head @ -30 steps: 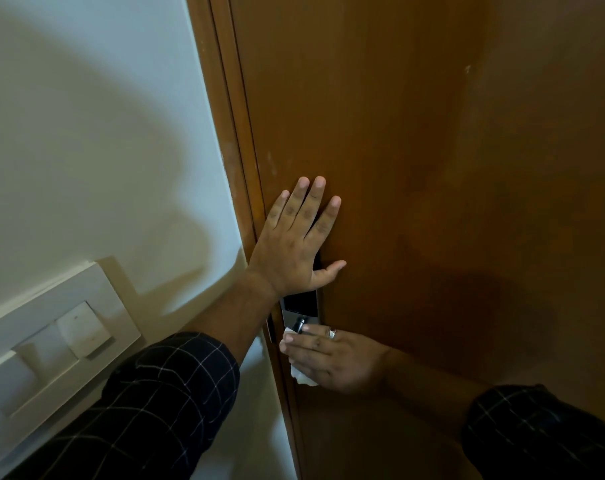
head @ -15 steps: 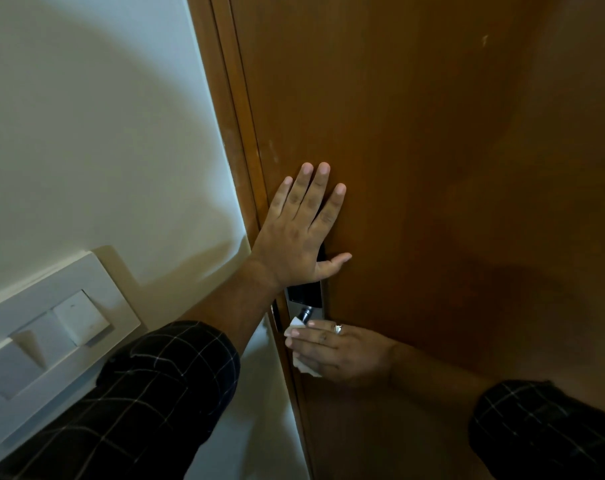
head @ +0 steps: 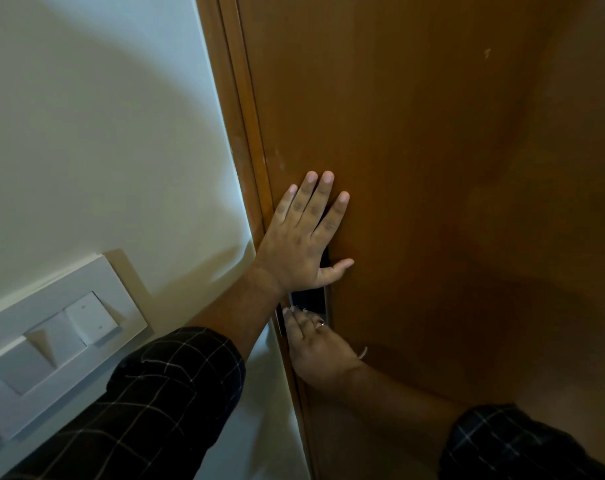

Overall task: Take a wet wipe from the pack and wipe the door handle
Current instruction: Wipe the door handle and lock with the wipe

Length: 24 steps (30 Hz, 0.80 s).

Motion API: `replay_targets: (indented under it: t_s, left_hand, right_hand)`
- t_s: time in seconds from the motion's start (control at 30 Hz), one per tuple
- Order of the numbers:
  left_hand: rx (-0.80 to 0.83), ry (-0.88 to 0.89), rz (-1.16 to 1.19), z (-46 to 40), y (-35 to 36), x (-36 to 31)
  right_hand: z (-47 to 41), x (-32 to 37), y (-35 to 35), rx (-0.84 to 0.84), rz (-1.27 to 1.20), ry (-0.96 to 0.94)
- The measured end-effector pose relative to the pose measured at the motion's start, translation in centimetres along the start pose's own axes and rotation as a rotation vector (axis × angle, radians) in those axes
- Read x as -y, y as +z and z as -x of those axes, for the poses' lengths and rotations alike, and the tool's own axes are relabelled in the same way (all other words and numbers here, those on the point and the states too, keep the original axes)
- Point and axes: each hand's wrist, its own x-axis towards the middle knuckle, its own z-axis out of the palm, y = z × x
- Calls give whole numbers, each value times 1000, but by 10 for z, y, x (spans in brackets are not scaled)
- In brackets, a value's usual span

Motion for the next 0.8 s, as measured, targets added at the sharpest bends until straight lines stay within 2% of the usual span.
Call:
replay_targets:
  t_s: [0.2, 0.3, 0.47, 0.5, 0.6, 0.67, 0.7, 0.8]
  left_hand:
    - [-30, 5, 21, 1, 3, 2]
    - [-32, 7, 22, 1, 5, 3]
    - [-28, 6, 30, 2, 5, 4]
    - [-27, 6, 33, 3, 5, 3]
    - [-17, 4, 36, 4, 4, 2]
    - [-7, 7, 31, 4, 4, 3]
    - [-5, 9, 28, 4, 4, 3]
    - [-16, 15, 17, 7, 5, 2]
  right_hand:
    - [39, -33, 16, -273, -126, -233]
    - [67, -66, 32, -251, -96, -349]
    - [86, -72, 43, -193, -80, -256]
    - [88, -64, 42, -182, -121, -181]
    - [89, -17, 33, -162, -359, 315]
    - [82, 7, 24, -167, -427, 574]
    - [79, 14, 20, -180, -456, 636]
    - [72, 26, 2, -169, -871, 777]
